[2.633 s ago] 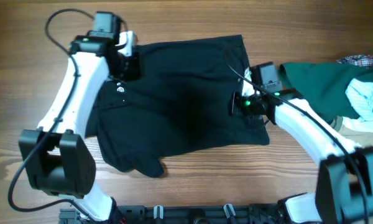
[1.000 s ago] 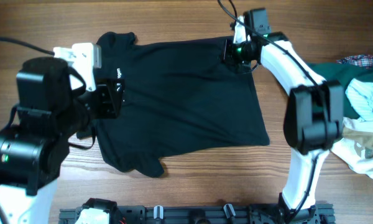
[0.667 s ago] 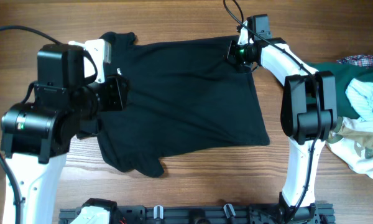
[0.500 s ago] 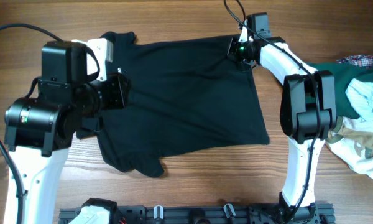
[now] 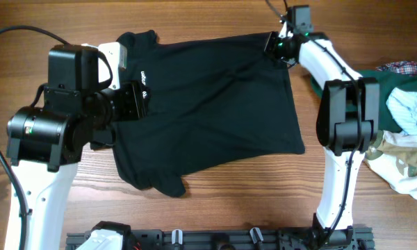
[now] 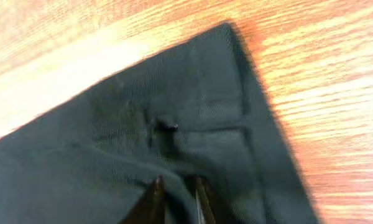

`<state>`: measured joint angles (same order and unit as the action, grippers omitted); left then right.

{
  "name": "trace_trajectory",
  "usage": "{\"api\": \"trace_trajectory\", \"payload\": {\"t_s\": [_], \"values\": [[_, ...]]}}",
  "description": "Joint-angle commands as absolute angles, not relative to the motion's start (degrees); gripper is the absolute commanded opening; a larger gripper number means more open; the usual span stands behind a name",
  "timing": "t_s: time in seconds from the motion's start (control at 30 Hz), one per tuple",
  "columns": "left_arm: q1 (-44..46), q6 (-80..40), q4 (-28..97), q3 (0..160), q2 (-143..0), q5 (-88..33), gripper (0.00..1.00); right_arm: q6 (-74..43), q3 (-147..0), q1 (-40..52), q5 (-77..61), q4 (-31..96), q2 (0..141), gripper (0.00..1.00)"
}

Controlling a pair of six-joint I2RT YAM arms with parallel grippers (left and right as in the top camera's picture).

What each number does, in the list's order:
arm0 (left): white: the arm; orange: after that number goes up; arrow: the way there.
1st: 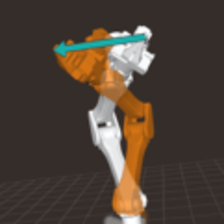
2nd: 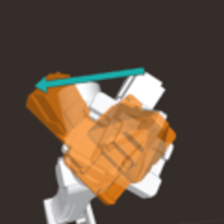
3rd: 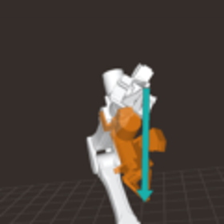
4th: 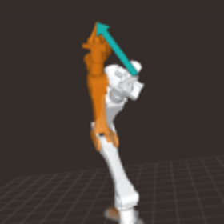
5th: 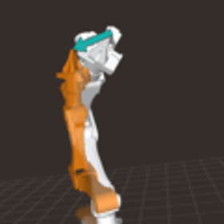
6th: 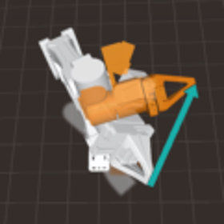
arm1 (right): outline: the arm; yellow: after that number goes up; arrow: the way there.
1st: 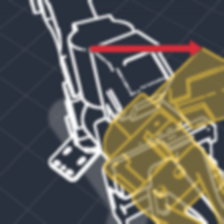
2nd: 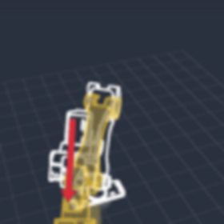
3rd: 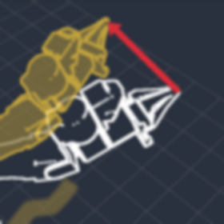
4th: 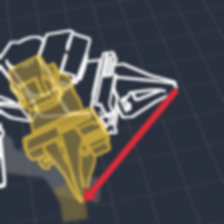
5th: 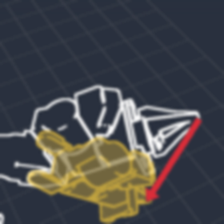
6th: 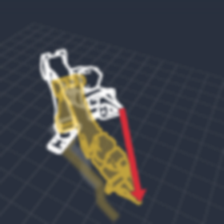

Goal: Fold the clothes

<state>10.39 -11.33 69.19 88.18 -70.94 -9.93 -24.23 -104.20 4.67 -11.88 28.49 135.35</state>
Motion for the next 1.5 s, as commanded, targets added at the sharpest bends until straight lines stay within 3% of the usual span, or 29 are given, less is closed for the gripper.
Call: {"api": "trace_trajectory", "payload": {"t_s": [0.0, 0.17, 0.23, 0.33, 0.43, 0.6, 0.8, 1.03, 1.2, 1.33, 1.47], "values": [[10.26, -11.35, 72.42, 88.29, -73.73, -2.87, 0.57, -17.96, -109.45, 2.92, -15.55, 34.41, 131.39, 0.45], [10.28, -11.70, 78.48, 88.29, -77.28, -3.36, 0.57, -10.35, -109.67, 2.94, -15.49, 43.18, 120.01, 0.69], [10.28, -13.98, 78.76, 88.31, -76.90, -3.33, 0.57, -8.84, -109.67, 2.94, -15.49, 46.13, 115.70, 0.71], [10.28, -17.26, 81.45, 88.31, -73.43, -2.83, 0.65, -5.91, -109.67, 2.98, -15.51, 52.29, 108.16, 0.72], [10.28, -26.52, 85.69, 87.92, -69.06, -0.36, 0.69, -4.47, -109.65, 3.03, -15.49, 57.80, 103.04, 0.74], [10.28, -37.23, 85.93, 75.09, -62.06, -0.56, 0.72, -4.45, -109.65, 3.03, -17.85, 65.32, 100.14, 0.75], [10.28, -46.63, 79.40, 52.27, -56.18, -6.22, 0.75, -2.72, -108.01, 5.45, -20.58, 70.35, 100.18, 0.76], [10.28, -54.24, 66.92, 34.52, -55.68, -11.68, 0.86, -2.79, -107.98, 6.59, -20.60, 69.41, 100.18, 0.76], [10.28, -40.34, 54.35, 27.70, -60.80, -23.42, 0.76, -2.50, -107.96, 6.59, -20.58, 68.62, 100.18, 0.77], [10.28, -35.73, 49.69, 27.70, -66.70, -22.87, 0.73, -2.52, -107.87, 6.57, -20.58, 68.53, 100.22, 0.77], [10.28, -35.79, 46.35, 27.70, -70.96, -21.93, 0.56, -2.46, -107.87, 6.57, -20.49, 69.25, 100.25, 0.77]]}}
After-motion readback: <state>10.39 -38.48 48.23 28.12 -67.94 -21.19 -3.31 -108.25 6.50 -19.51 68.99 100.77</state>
